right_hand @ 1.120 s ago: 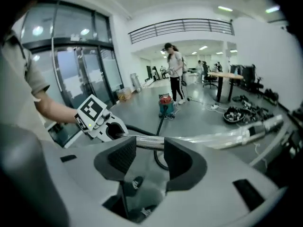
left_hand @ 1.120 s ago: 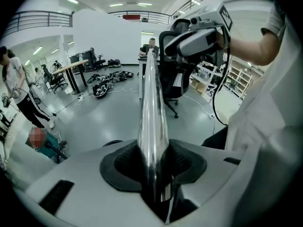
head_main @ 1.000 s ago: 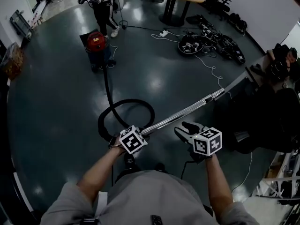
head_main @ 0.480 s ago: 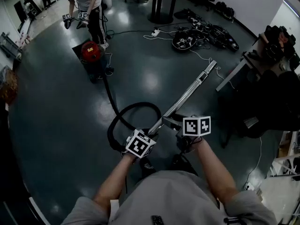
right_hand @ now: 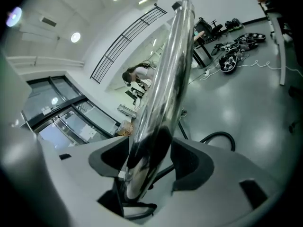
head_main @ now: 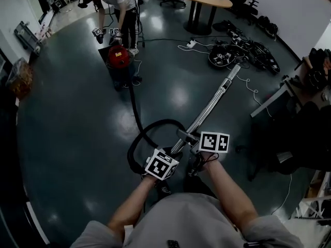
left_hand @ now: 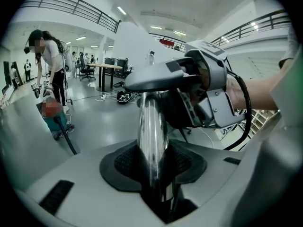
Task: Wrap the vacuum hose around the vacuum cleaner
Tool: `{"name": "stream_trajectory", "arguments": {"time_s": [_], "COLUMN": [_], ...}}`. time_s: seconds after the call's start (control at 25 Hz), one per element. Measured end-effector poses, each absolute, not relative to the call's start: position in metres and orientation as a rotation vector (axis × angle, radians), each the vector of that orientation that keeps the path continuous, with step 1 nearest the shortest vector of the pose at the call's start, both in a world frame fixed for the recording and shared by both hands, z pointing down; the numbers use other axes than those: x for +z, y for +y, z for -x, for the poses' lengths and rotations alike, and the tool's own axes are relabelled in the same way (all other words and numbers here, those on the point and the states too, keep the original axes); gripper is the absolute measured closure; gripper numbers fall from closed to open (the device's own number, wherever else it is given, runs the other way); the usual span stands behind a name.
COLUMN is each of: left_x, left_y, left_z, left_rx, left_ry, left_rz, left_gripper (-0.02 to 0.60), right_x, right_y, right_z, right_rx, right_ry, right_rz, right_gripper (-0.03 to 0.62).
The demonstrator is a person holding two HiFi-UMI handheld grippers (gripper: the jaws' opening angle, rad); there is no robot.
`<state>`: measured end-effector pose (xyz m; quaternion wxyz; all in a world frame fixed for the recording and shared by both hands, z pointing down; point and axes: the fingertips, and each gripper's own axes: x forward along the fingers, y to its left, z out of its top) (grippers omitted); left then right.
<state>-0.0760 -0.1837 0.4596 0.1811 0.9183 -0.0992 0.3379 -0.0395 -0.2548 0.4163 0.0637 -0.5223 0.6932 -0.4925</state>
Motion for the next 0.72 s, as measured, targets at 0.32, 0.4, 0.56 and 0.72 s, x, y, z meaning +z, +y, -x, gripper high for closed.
{"name": "stream_trajectory", "arguments": {"time_s": [0.32, 0.4, 0.56, 0.72], "left_x": [0.459, 0.459, 0.464, 0.476], "left_y": [-0.194, -0.198, -0.207, -0.215], "left_z": [0.039, 0.029, 0.009, -0.017], "left_rx": [0.953, 0.944, 0.961, 1.018], "left_ry": [-0.358, -0.381, -0.403, -0.425], "left_rz": [-2.595, -2.581, -2.536, -2.538], "left_gripper": [0.428, 0.427, 0.426, 0.426], "right_x": [0.414, 0.418, 0.419, 0.416], "right_y": [-0.298, -0.302, -0.316, -0.33], "right_z": [0.011, 0.0, -0.017, -0.033], "right_rx": [-1.465, -1.476, -1.506, -1.475], "right_ry": [1.992, 1.992, 1.97, 2.054], "right_rz": [1.472, 1.473, 1.424, 1.397], "right_gripper": [0.398, 0.485, 0.514, 0.529]}}
